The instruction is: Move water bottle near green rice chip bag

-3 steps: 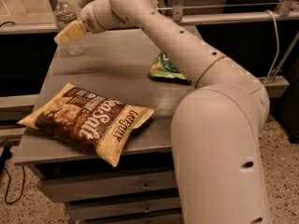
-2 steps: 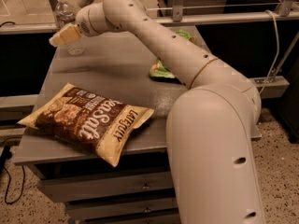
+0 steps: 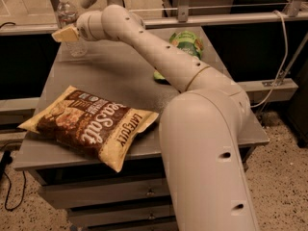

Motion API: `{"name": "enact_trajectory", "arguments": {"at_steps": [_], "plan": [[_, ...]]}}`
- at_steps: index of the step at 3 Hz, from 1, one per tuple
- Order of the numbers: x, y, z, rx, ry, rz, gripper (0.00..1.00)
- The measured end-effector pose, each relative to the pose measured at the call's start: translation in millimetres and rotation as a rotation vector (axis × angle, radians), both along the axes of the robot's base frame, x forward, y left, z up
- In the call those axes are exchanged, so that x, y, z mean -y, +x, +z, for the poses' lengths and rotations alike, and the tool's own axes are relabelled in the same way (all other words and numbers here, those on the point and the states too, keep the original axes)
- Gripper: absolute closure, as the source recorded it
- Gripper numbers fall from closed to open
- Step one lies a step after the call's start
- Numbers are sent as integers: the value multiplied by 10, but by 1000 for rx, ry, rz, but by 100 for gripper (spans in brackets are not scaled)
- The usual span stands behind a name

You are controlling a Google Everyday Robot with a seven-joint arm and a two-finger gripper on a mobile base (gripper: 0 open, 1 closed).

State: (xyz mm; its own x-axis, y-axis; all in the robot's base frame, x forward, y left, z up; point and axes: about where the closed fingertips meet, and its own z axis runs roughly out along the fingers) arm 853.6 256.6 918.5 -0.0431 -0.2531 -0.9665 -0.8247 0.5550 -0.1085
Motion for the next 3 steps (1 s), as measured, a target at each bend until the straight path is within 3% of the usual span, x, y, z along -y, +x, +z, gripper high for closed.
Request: {"name": "enact_trajectory", "arguments": {"at_steps": [1, 3], "plan": [[18, 148, 26, 10, 35, -29, 49], [305, 128, 212, 44, 113, -44, 94]]}}
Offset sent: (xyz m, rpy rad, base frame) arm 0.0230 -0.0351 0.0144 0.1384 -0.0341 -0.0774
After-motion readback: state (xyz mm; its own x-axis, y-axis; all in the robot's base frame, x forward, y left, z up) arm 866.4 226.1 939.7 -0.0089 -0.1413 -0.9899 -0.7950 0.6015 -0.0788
